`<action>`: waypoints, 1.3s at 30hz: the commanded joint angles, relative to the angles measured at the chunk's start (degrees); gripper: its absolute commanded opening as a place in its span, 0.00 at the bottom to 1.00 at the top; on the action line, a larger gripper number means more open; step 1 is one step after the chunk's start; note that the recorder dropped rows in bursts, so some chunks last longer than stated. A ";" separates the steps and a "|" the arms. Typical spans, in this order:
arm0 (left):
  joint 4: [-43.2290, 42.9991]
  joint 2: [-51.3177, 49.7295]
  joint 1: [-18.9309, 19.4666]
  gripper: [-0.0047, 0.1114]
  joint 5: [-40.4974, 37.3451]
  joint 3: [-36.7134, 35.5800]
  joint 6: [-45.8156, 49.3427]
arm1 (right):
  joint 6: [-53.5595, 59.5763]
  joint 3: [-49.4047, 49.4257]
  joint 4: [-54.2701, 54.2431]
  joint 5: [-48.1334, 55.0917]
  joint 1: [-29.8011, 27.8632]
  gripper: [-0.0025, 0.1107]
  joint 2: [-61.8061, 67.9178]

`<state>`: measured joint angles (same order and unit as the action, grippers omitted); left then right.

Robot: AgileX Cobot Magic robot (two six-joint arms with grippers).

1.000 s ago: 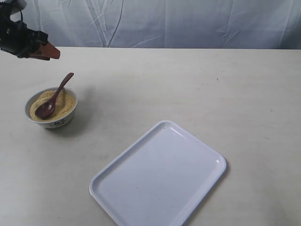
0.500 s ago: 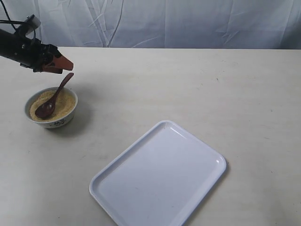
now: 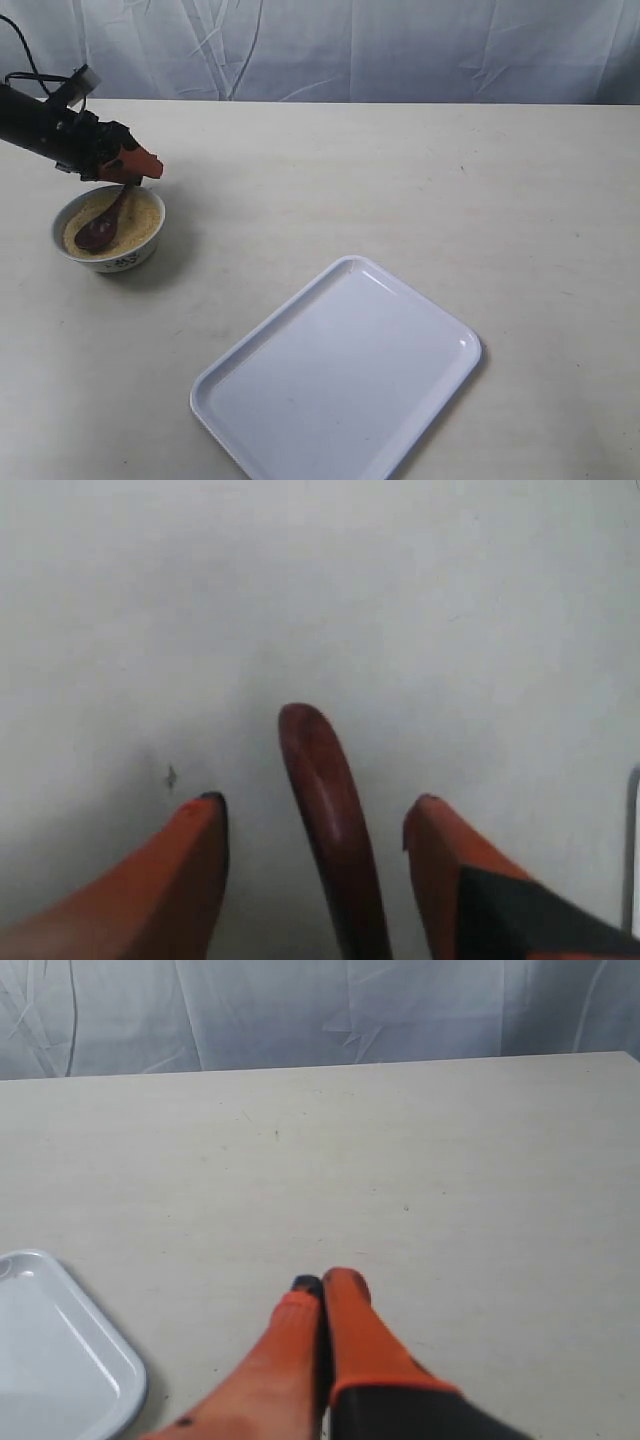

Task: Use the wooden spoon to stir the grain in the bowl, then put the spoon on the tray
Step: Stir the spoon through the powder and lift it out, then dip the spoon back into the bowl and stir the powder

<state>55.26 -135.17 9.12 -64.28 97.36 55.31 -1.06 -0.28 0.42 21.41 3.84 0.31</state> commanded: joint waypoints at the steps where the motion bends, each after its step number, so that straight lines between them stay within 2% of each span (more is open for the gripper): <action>1: 0.43 0.23 0.02 0.47 -2.55 0.40 0.36 | 0.00 0.28 -0.05 -0.81 0.22 0.02 -0.31; 9: 0.20 0.23 0.02 0.38 -3.35 0.40 0.36 | 0.00 0.28 -0.05 -0.81 0.22 0.02 -0.31; 14: 0.87 0.23 1.07 0.21 -3.35 0.40 0.36 | 0.00 0.28 -0.05 -0.81 0.22 0.02 -0.31; 20: 5.35 0.23 4.55 0.05 -5.17 0.40 0.36 | 0.00 0.28 -0.05 -0.81 0.22 0.02 -0.31; 27: 15.90 0.23 6.45 0.04 -5.69 0.40 0.36 | 0.00 0.28 -0.05 -0.81 0.22 0.02 -0.31; 35: 20.95 2.19 6.45 0.04 -5.69 0.29 -1.18 | 0.00 0.28 -0.05 -0.81 0.22 0.02 -0.31; 39: 24.71 5.84 6.45 0.04 -5.69 -0.40 1.48 | 0.00 0.28 -0.05 -0.81 0.22 0.02 -0.31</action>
<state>75.74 -132.73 15.43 -69.41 97.50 54.94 -1.06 -0.28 0.42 21.41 3.84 0.31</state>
